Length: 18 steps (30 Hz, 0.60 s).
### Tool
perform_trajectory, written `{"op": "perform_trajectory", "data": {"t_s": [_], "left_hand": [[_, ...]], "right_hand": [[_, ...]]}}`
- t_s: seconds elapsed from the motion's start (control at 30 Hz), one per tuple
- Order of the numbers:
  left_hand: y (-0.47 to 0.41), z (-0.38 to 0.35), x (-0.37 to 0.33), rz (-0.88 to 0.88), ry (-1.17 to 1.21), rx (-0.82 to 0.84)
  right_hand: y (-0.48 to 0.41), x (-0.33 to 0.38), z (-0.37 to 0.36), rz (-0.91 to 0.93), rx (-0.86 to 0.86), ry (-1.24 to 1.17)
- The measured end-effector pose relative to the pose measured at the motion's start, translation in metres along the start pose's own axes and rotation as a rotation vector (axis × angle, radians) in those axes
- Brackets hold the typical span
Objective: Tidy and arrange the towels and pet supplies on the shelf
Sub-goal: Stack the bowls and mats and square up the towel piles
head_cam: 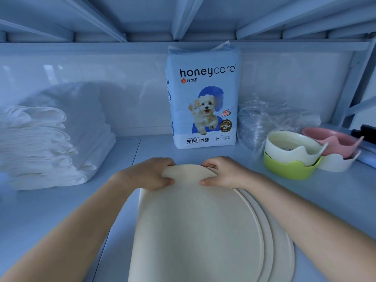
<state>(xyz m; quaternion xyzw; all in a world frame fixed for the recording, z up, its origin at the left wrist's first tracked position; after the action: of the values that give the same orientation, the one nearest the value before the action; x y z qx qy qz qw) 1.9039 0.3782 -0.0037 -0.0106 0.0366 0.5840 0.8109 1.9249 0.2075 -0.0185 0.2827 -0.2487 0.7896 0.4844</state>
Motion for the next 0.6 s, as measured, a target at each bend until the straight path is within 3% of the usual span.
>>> {"op": "perform_trajectory", "data": {"t_s": [0.33,0.6], "left_hand": [[-0.022,0.019,-0.018,-0.047,0.176,-0.225],[-0.081,0.036,-0.028,0.029,0.209,-0.328]], "right_hand": [[-0.001,0.001,0.038,-0.014,-0.134,0.128],[-0.03,-0.01,0.088,-0.033,-0.309,0.211]]}}
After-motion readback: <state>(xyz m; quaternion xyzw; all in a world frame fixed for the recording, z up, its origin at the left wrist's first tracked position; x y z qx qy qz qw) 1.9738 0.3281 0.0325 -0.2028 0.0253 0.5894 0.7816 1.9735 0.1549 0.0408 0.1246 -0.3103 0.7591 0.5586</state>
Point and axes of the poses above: each hand's wrist, its own y-axis away from the middle knuckle, its own z-axis out of the back of the hand, x = y × z, the point moved 8 cm from there along -y, towards the middle knuckle, and after that the axes turned 9 degrees about -y, right-handed, at the moved point
